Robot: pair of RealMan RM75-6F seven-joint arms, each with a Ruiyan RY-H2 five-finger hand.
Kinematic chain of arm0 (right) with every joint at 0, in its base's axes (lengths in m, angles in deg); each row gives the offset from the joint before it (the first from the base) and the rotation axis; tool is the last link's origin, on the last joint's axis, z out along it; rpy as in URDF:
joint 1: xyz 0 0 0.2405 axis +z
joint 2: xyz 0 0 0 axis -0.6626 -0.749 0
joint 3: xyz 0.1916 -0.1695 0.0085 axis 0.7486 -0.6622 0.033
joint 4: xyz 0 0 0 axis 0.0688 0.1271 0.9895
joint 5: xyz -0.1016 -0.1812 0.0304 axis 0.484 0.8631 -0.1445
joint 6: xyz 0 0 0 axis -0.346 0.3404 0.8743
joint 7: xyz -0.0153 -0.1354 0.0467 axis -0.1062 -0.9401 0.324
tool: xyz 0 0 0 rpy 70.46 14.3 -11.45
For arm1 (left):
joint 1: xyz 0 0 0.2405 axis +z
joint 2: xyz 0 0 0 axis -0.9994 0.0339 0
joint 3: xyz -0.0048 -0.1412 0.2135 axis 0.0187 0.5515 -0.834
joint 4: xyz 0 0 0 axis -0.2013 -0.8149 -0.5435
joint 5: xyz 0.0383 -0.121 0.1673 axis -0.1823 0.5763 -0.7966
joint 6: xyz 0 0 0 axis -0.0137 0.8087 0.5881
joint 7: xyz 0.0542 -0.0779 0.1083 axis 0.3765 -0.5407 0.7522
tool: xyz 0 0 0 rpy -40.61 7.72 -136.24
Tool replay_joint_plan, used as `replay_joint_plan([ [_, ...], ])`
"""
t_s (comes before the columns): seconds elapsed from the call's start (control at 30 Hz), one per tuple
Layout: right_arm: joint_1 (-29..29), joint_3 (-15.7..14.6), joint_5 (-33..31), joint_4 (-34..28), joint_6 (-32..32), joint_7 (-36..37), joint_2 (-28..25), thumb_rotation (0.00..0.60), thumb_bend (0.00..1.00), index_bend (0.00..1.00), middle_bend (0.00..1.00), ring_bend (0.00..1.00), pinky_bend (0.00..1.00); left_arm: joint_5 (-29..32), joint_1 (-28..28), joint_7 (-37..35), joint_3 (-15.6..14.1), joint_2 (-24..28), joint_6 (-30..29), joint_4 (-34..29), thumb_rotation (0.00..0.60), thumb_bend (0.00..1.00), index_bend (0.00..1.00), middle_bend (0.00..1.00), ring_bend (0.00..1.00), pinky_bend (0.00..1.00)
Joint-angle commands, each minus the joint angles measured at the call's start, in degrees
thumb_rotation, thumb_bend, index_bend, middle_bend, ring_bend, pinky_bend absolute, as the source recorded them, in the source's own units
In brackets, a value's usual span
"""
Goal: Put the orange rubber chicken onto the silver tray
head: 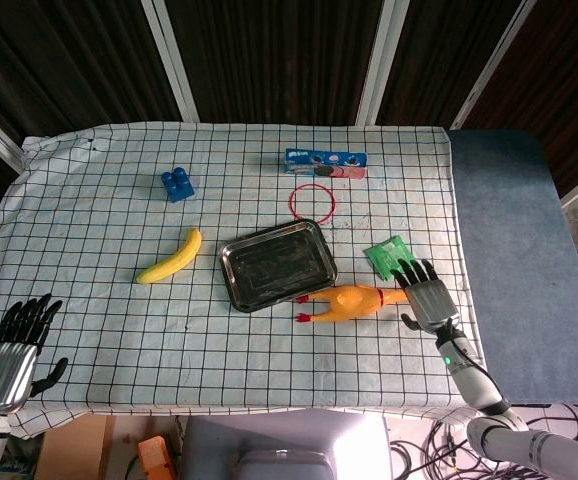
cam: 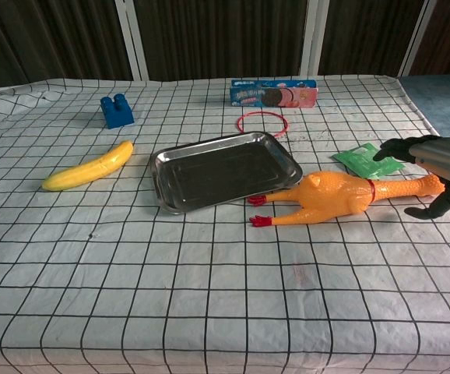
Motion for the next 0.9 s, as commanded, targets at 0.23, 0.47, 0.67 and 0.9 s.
replay_joint_plan([
  [0.23, 0.9, -0.3, -0.4, 1.7, -0.2, 1.1, 0.9, 0.600, 0.27, 0.30, 0.15, 0.05, 0.15, 0.5, -0.4, 0.2, 0.2, 0.0, 0.8, -0.2, 0.600, 0.30, 0.00, 0.00, 0.00, 0.00],
  [0.47, 2.6, 0.3, -2.0, 4.4, -2.1, 2.1, 3.5, 0.600, 0.27, 0.43, 0.25, 0.14, 0.25, -0.2, -0.4, -0.1, 0.0, 0.0, 0.4, 0.2, 0.600, 0.30, 0.00, 0.00, 0.00, 0.00],
  [0.67, 3.1, 0.2, -1.9, 5.8, -0.6, 0.9, 5.4, 0.600, 0.32, 0.64, 0.38, 0.32, 0.42, -0.8, -0.3, -0.5, -0.1, 0.0, -0.4, 0.4, 0.600, 0.30, 0.00, 0.00, 0.00, 0.00],
  [0.9, 2.6, -0.4, 1.5, 6.1, 4.8, 0.7, 6.6, 0.600, 0.36, 0.91, 0.59, 0.62, 0.81, -1.1, 0.1, -0.6, -0.3, 0.1, -1.0, 0.4, 0.600, 0.30, 0.00, 0.00, 0.00, 0.00],
])
